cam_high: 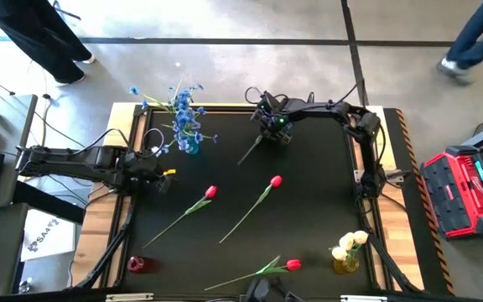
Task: Sort flowers into vase by color
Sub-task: Put the blue flowers into the blue vase
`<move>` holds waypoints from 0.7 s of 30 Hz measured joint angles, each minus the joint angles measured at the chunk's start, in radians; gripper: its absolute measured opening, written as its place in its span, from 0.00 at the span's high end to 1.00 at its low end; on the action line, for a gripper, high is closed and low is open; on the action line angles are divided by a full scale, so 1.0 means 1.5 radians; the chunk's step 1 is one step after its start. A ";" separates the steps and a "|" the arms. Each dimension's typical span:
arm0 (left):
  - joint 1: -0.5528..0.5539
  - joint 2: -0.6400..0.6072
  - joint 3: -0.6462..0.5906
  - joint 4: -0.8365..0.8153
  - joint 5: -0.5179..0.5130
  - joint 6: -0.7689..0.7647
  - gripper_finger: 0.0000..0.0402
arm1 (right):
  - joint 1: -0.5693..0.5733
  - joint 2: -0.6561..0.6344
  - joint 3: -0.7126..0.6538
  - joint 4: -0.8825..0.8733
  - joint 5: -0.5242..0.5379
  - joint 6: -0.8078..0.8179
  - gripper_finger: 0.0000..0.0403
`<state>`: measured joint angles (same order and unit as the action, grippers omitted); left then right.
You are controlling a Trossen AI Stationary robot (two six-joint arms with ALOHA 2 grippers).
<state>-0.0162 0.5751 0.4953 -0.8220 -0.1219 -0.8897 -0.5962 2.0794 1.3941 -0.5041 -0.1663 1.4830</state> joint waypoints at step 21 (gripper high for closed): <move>0.000 -0.007 -0.001 0.023 -0.094 -0.004 0.30 | 0.058 -0.122 -0.001 0.286 0.116 -0.367 1.00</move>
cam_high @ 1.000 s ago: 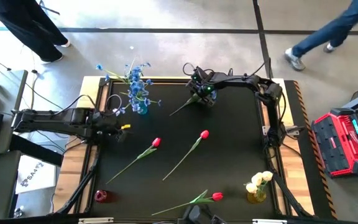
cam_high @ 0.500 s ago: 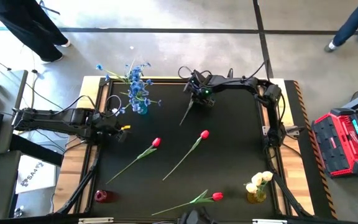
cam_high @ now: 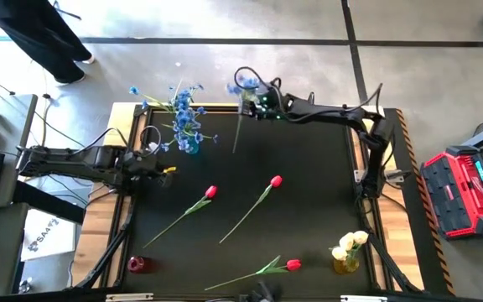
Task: Sort flowers into vase by color
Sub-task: Put the blue flowers into the blue vase
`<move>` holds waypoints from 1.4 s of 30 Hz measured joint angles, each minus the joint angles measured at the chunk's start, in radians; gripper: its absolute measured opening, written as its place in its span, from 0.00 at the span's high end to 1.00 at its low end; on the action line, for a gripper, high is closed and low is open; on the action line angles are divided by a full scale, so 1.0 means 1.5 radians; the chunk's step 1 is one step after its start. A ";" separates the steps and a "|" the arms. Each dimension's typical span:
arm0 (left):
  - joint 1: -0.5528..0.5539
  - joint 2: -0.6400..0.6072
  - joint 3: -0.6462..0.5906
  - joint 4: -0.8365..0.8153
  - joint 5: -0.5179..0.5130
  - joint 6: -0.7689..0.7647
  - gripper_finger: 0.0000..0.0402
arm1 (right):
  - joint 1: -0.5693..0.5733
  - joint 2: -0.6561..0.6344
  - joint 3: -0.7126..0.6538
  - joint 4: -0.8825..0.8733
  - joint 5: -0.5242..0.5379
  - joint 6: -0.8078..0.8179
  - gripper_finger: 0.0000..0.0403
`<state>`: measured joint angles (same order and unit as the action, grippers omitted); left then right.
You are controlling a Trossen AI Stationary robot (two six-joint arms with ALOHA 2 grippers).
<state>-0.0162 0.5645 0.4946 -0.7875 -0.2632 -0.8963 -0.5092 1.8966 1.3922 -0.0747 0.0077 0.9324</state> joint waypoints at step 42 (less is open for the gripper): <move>0.125 0.011 -0.264 0.618 -0.348 0.443 0.30 | 0.042 -0.028 0.001 0.457 -0.166 -0.470 1.00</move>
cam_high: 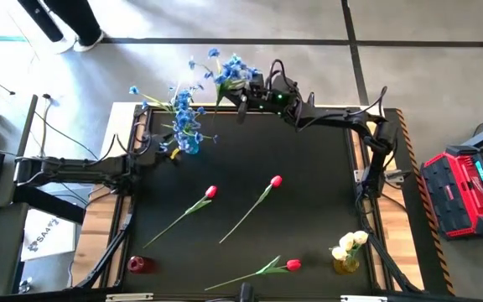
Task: Sort flowers into vase by color
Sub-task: Put the blue flowers into the blue vase
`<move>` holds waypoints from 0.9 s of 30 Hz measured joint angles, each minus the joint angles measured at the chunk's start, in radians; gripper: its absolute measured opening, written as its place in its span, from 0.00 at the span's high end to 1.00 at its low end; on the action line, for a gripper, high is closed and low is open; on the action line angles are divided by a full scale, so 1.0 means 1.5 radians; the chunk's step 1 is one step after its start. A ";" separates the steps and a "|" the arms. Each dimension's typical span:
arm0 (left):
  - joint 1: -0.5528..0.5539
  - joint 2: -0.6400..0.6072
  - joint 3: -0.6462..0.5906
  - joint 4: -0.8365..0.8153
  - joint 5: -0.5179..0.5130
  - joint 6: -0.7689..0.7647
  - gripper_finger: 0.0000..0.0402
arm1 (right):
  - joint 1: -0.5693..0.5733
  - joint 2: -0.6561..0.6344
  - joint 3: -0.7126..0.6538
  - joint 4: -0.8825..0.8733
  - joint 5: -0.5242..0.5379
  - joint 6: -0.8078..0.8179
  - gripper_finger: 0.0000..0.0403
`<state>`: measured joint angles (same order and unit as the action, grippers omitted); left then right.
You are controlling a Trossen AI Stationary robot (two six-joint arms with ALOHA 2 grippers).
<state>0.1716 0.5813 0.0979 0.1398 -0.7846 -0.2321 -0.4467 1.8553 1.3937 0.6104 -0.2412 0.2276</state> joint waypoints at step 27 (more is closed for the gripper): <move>0.189 0.200 -0.003 0.252 0.266 0.088 0.30 | -0.003 0.004 0.000 -0.019 -0.069 -0.001 1.00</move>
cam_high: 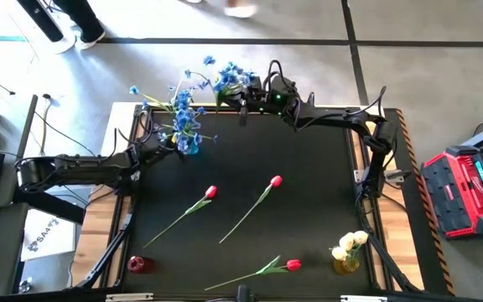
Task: Sort flowers into vase by color
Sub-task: Put the blue flowers into the blue vase
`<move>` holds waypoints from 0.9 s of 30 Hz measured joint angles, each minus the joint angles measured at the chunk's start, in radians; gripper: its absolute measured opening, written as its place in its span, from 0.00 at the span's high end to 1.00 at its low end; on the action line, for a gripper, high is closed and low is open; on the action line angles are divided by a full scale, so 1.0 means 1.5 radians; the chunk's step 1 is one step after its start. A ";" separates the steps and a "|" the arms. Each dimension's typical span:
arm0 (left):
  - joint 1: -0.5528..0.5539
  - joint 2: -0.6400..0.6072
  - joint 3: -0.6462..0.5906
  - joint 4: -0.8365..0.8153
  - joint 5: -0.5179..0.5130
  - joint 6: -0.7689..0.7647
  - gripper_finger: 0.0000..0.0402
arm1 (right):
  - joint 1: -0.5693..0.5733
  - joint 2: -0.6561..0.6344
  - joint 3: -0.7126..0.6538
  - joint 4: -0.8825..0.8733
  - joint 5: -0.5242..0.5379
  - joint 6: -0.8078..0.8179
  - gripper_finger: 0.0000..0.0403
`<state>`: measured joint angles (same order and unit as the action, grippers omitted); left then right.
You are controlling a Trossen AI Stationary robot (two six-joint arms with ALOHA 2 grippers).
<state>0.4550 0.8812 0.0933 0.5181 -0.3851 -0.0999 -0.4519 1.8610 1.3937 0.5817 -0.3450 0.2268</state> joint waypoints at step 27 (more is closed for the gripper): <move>0.001 0.190 0.015 0.205 0.203 -0.018 0.53 | 0.026 0.007 0.000 0.011 -0.019 -0.058 1.00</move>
<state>0.4572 1.1661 0.1155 0.8252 -0.0806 -0.1262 -0.4134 1.8719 1.3941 0.5982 -0.3730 0.1405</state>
